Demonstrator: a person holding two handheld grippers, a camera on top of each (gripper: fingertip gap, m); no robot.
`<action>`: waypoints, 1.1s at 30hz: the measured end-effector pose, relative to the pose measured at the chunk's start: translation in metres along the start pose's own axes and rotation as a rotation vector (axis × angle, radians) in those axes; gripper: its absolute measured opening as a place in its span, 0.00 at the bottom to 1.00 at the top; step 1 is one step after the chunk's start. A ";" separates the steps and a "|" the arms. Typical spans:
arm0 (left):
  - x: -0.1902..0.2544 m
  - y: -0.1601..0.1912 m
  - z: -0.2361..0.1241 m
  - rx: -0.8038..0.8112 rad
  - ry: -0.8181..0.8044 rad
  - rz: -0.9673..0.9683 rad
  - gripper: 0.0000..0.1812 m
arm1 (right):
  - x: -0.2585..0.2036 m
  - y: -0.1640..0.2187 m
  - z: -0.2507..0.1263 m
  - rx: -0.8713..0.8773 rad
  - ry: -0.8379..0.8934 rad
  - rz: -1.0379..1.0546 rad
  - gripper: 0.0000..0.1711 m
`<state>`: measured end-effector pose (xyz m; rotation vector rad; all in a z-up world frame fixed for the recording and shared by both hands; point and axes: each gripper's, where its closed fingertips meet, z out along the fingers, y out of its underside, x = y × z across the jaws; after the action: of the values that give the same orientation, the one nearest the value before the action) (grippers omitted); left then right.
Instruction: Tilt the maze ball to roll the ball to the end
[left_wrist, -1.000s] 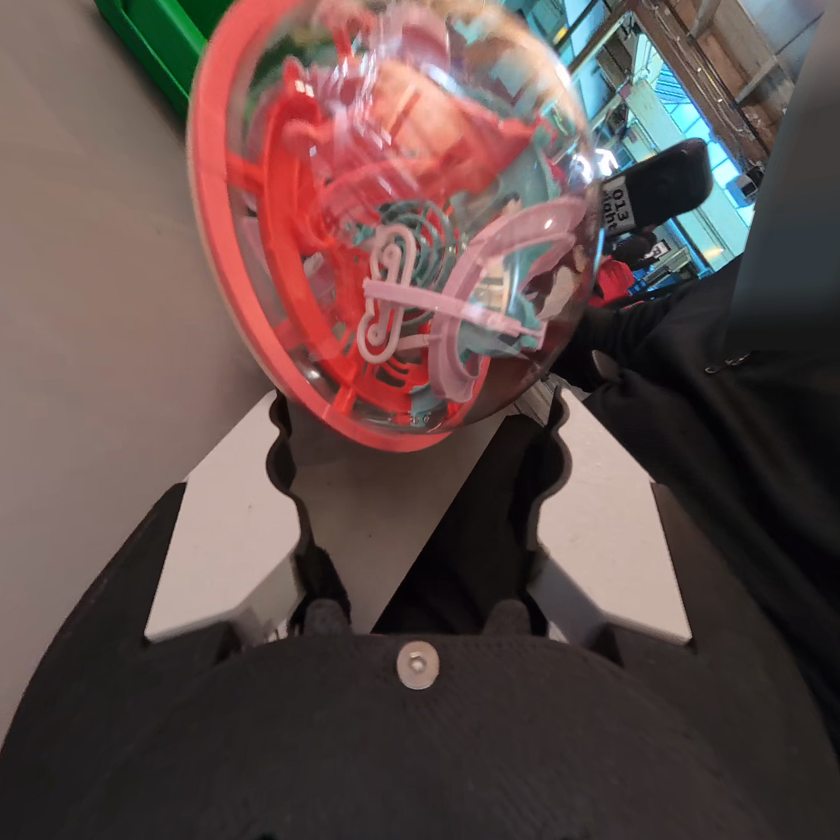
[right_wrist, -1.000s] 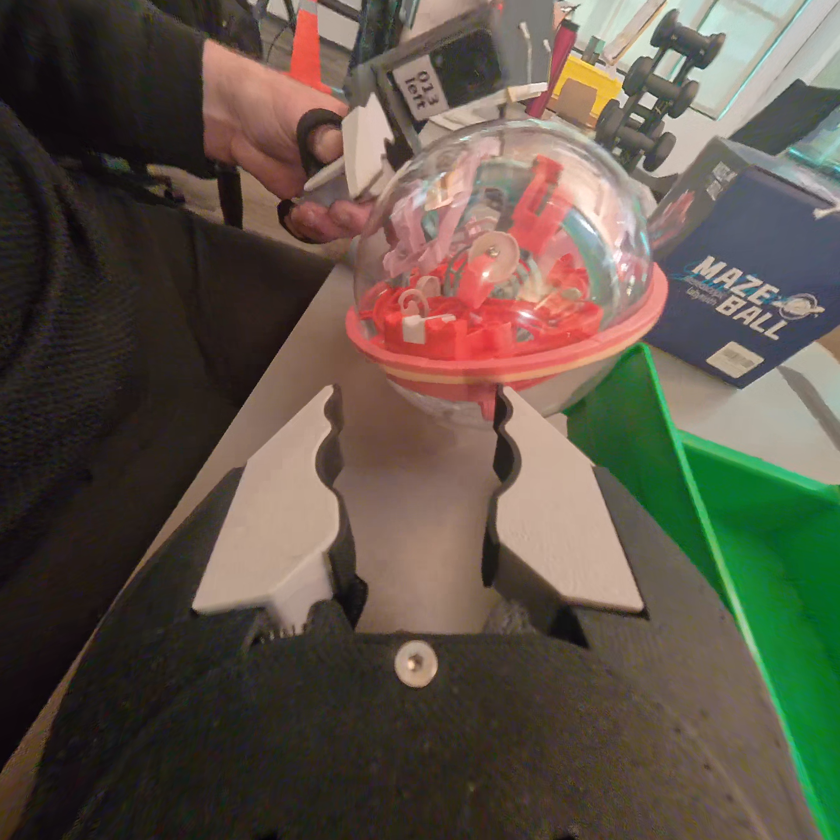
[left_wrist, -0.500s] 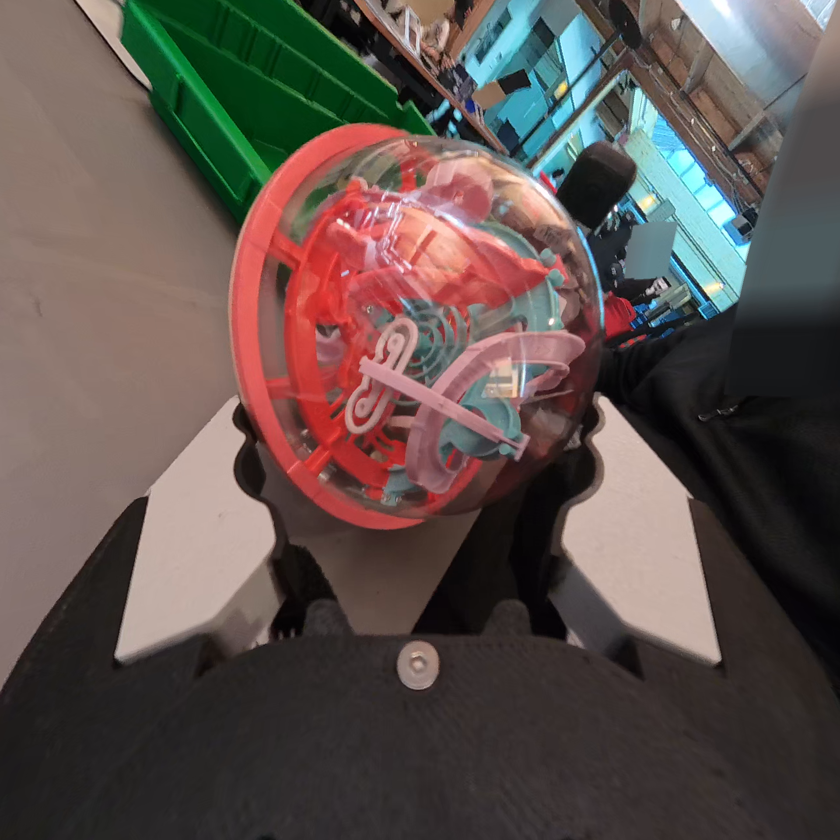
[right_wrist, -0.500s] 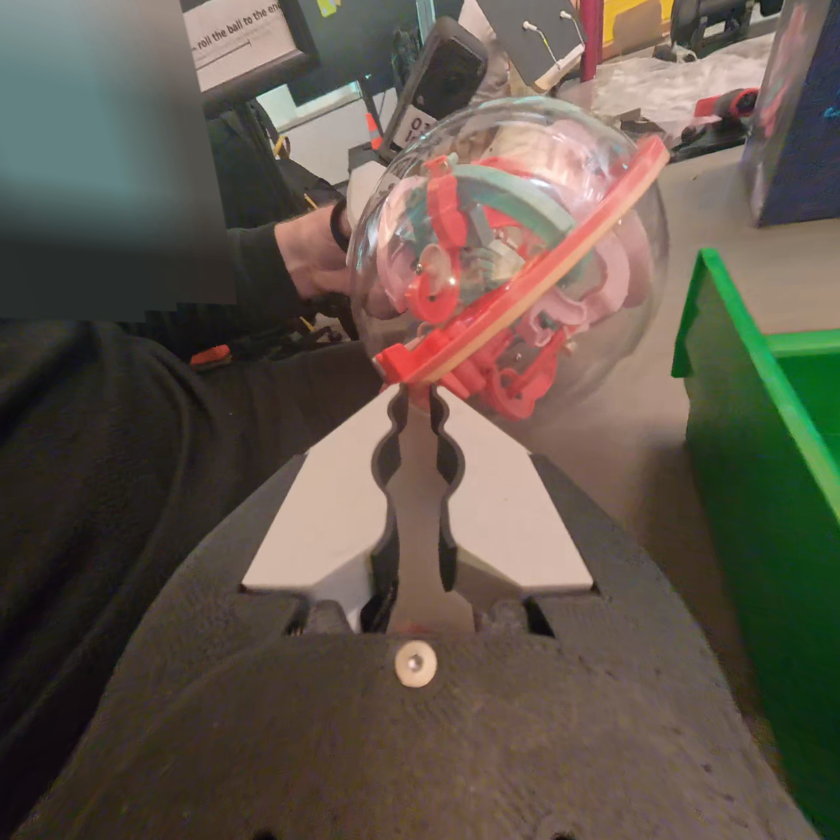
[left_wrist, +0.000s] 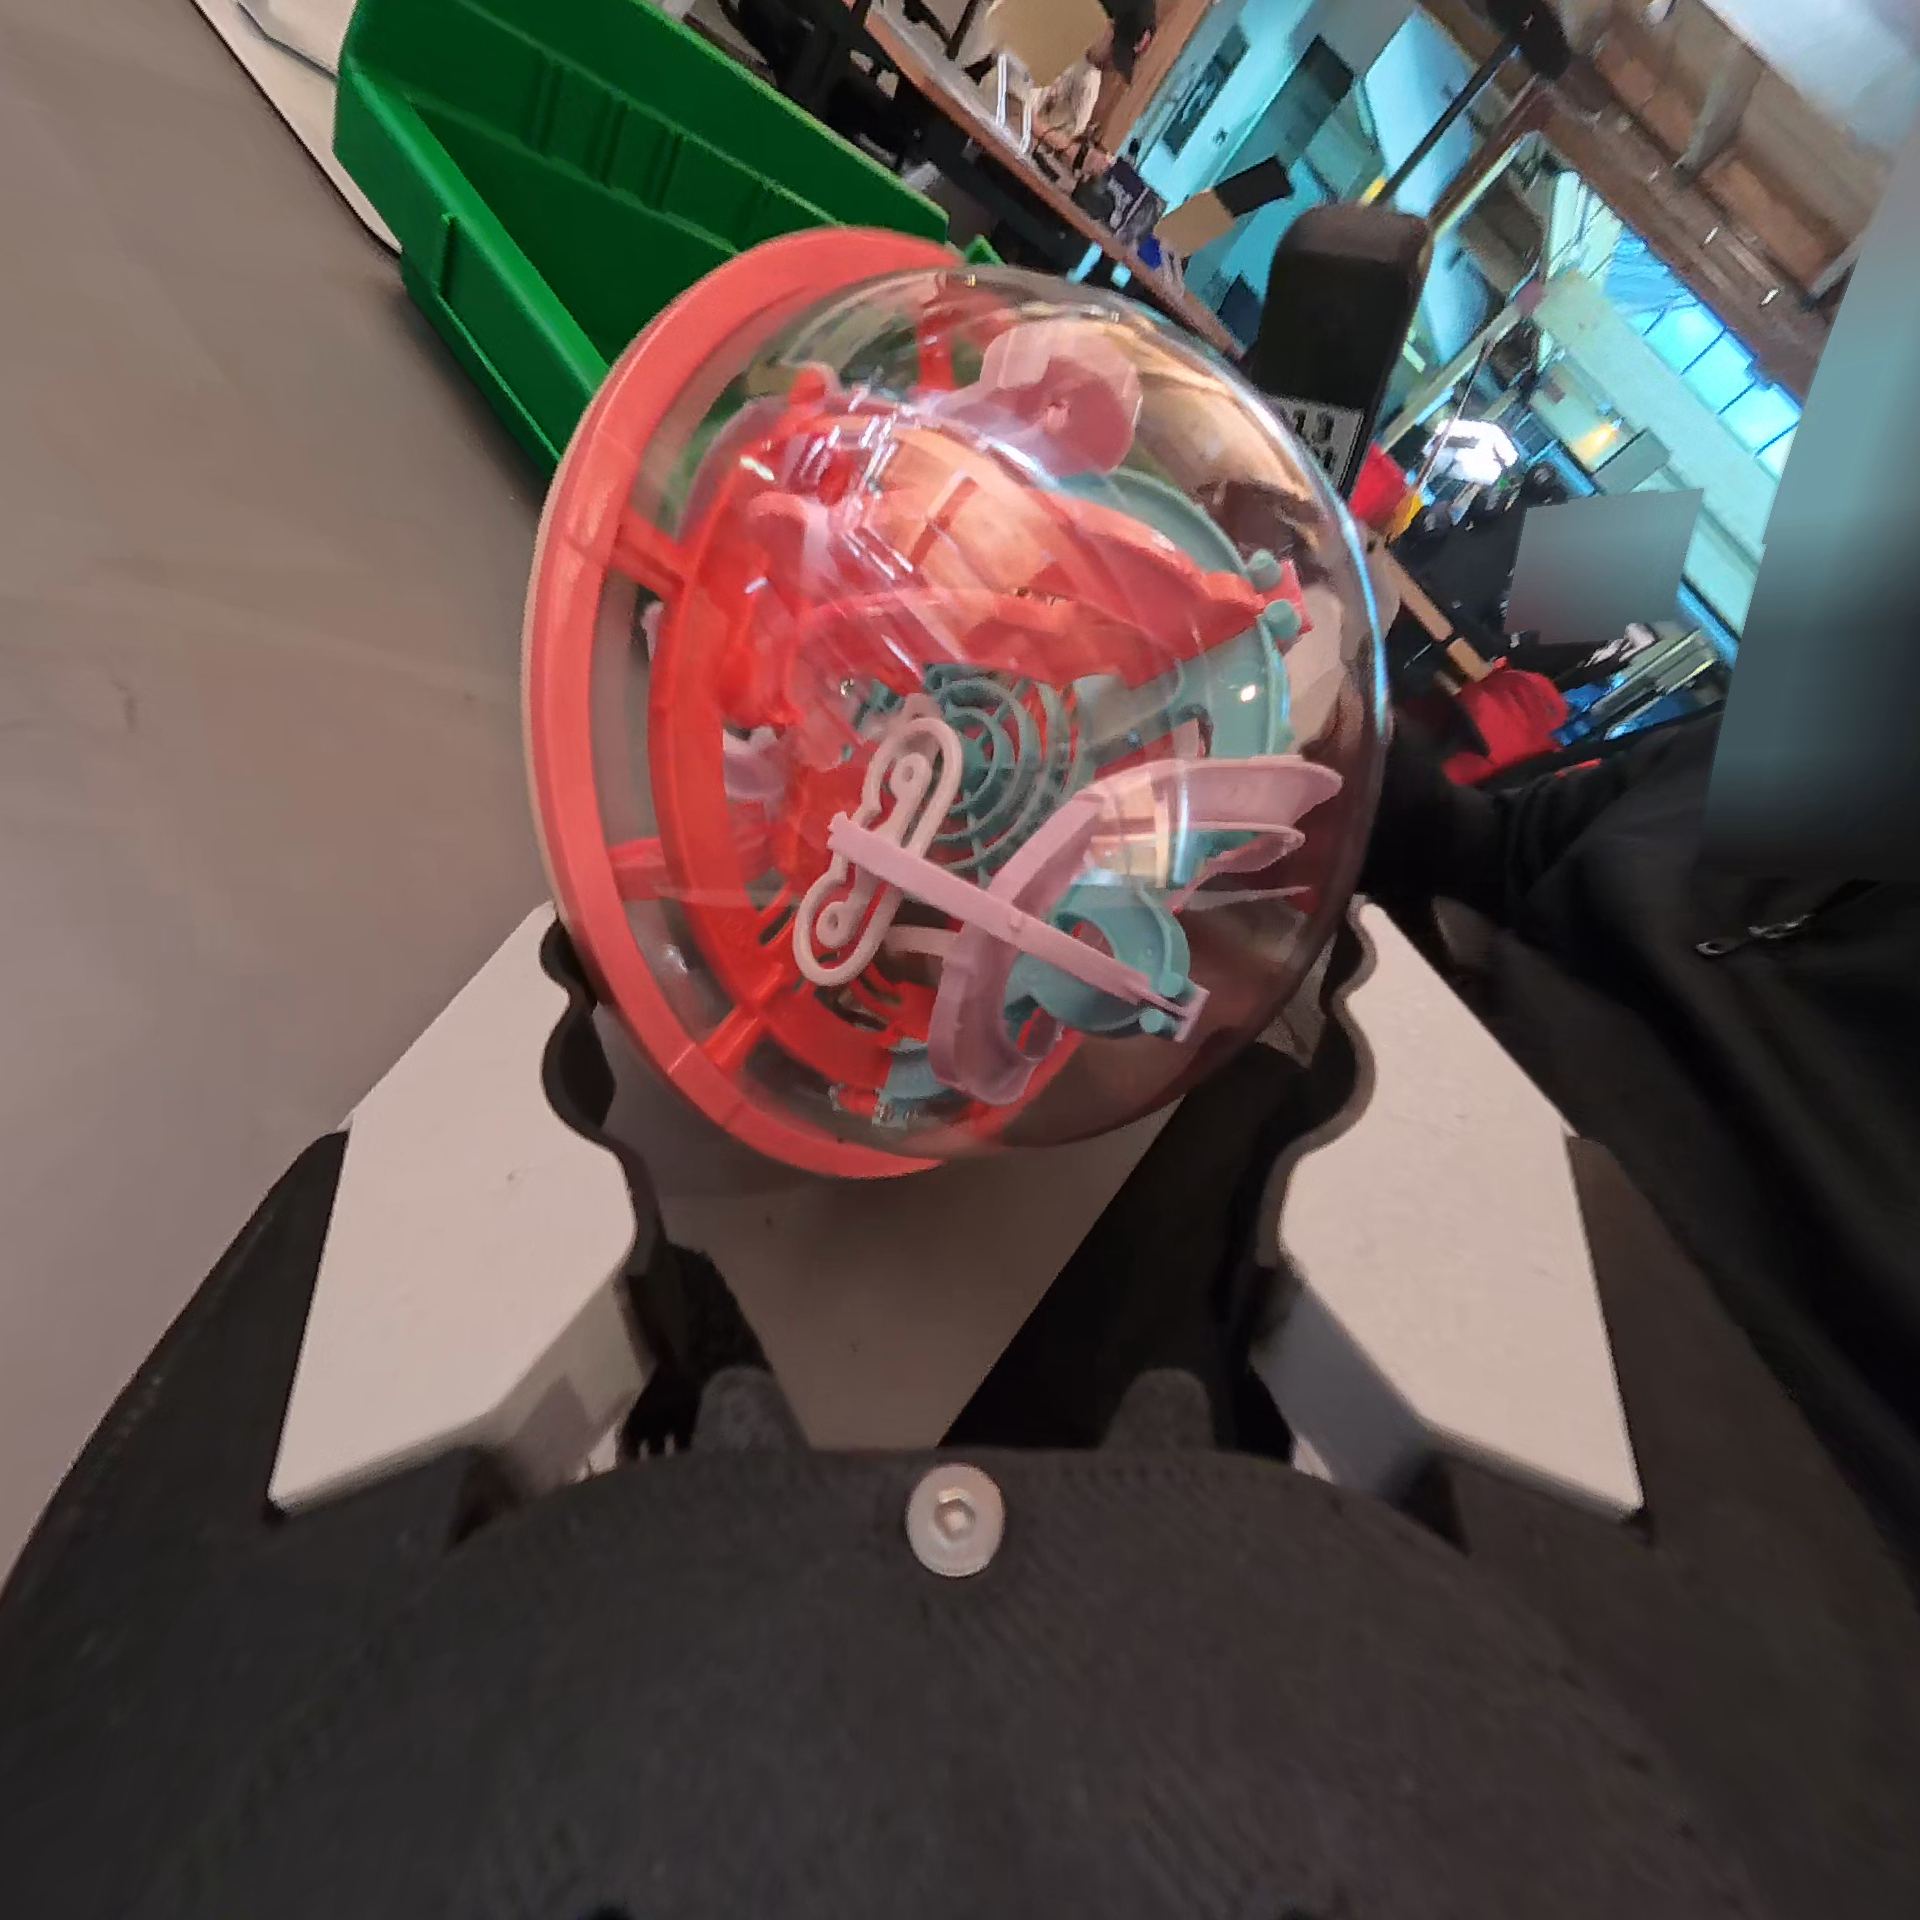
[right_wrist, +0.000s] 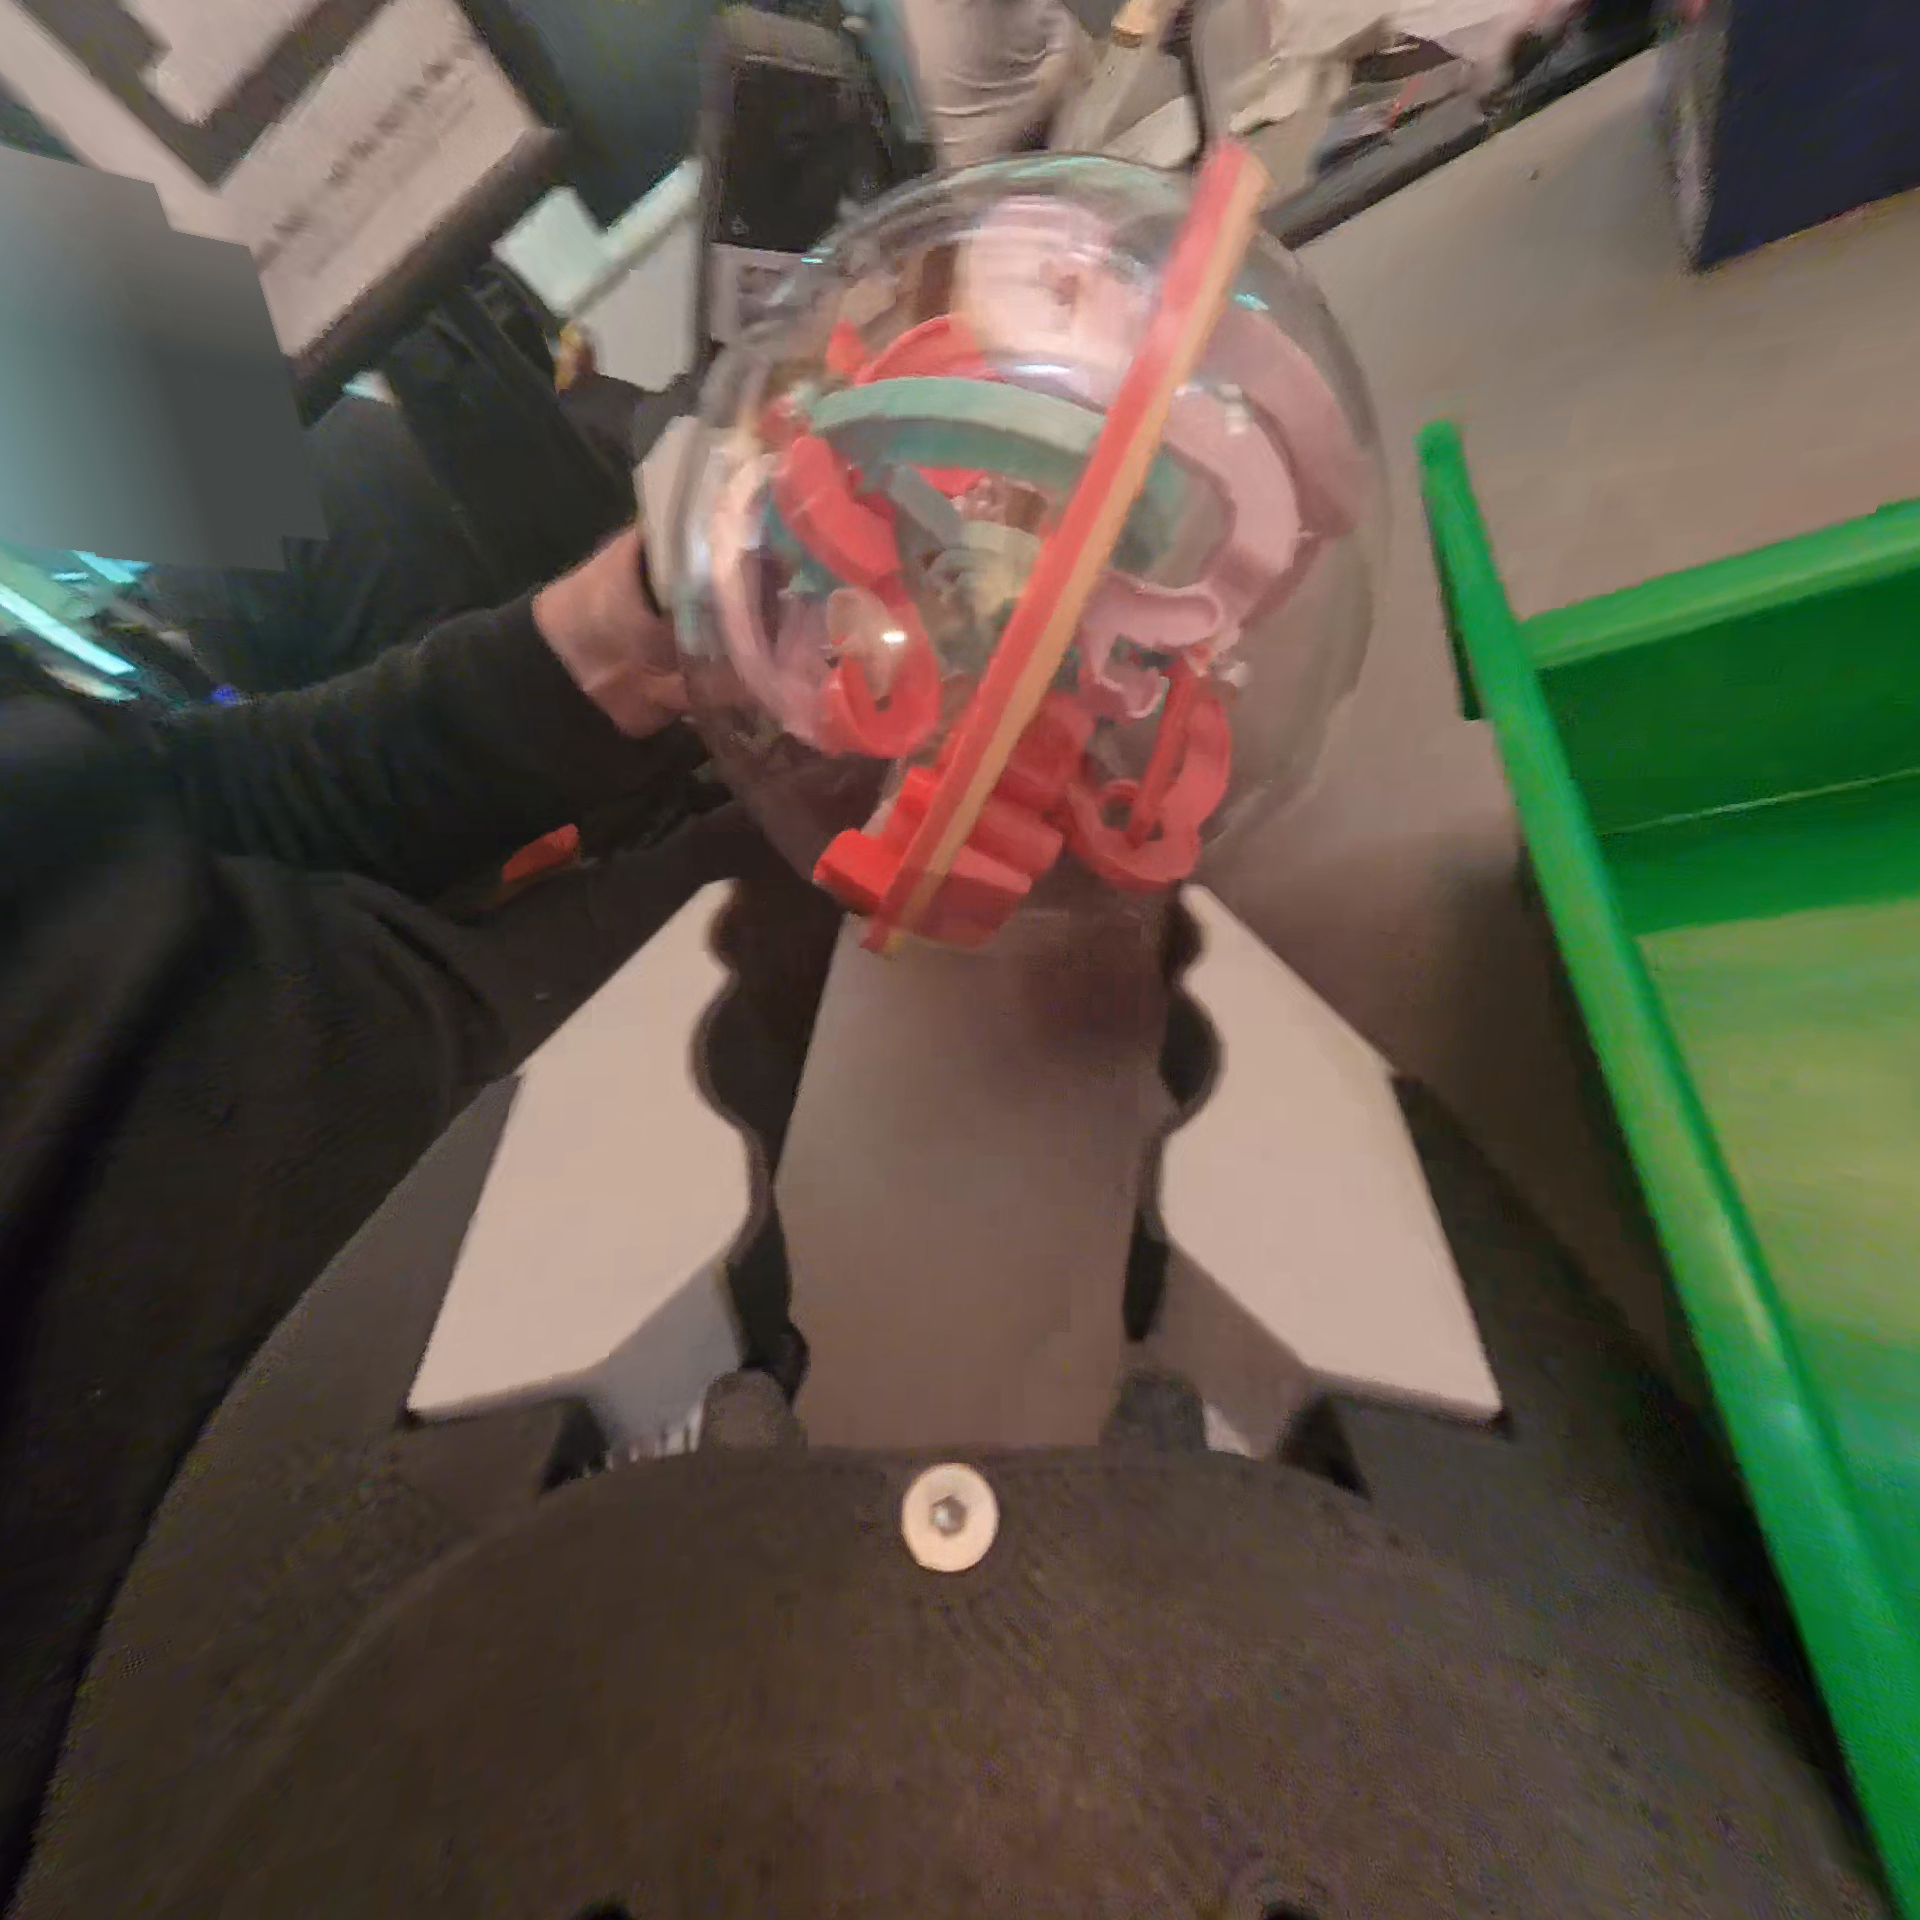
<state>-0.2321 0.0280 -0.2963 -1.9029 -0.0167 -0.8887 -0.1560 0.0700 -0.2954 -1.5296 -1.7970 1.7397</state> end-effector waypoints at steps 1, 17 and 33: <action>0.001 0.002 0.002 -0.012 0.002 0.007 0.74 | 0.002 0.002 0.003 -0.011 0.015 -0.004 0.50; 0.010 0.019 0.005 -0.120 -0.078 0.308 0.75 | 0.004 0.000 0.025 -0.053 0.207 -0.393 0.66; 0.013 0.023 0.015 -0.176 -0.165 0.489 0.85 | -0.032 -0.041 0.012 -0.082 0.392 -0.923 0.65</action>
<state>-0.2056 0.0234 -0.3094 -2.0121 0.4220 -0.4114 -0.1713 0.0482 -0.2497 -0.7429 -1.8995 0.8651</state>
